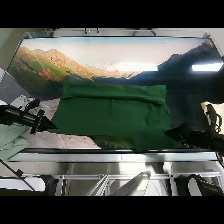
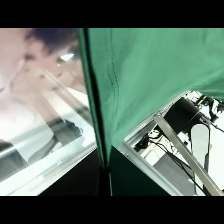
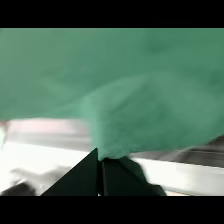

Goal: Fold the shirts.

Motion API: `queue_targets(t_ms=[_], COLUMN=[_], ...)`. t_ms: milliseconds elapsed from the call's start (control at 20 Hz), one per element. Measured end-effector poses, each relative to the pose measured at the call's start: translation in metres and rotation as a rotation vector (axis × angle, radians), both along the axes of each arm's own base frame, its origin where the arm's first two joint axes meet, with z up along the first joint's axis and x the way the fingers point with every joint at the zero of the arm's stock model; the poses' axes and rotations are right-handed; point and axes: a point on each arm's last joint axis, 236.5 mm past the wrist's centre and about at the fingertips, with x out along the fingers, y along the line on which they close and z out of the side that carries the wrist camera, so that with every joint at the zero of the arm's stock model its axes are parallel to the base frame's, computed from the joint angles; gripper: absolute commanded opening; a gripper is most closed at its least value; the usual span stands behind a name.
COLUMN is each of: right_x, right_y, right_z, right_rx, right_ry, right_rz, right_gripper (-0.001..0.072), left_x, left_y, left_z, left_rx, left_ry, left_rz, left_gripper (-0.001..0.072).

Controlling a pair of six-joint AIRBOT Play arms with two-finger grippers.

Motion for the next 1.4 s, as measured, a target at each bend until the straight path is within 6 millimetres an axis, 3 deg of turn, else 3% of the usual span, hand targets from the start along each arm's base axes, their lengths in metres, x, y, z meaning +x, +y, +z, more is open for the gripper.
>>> queue_targets(t_ms=[250, 500, 850, 1050, 1250, 1300, 1350, 1400], right_x=[0.018, 0.068, 0.166, 0.221, 0.261, 0.266, 0.27, 0.272], right_y=[-0.043, -0.045, -0.062, -0.071, -0.062, -0.059, -0.059, -0.058], right_z=[-0.003, 0.001, -0.012, -0.035, -0.057, -0.06, -0.062, -0.062], right_rx=[-0.125, -0.034, 0.14, 0.151, 0.133, 0.129, 0.123, 0.114], right_ry=[-0.01, -0.132, -0.276, -0.313, -0.336, -0.34, -0.346, -0.353], right_rz=[-0.107, -0.121, -0.188, -0.185, -0.129, -0.115, -0.106, -0.088], right_gripper=[0.0015, 0.0015, 0.0015, 0.0015, 0.0016, 0.0084, 0.0246, 0.034], left_x=[0.001, 0.032, 0.117, 0.167, 0.202, 0.209, 0.214, 0.218], left_y=[0.008, -0.005, -0.008, -0.011, -0.017, -0.017, -0.017, -0.016], left_z=[0.004, 0.021, 0.042, 0.034, 0.015, 0.011, 0.01, 0.011], left_rx=[-0.02, -0.074, -0.026, 0.002, 0.018, 0.021, 0.023, 0.025], left_ry=[0.014, -0.079, -0.236, -0.3, -0.332, -0.339, -0.348, -0.353], left_rz=[0.055, 0.071, 0.01, -0.03, -0.064, -0.067, -0.073, -0.076], left_gripper=[0.0022, 0.0022, 0.0021, 0.002, 0.0024, 0.0101, 0.0355, 0.0523])
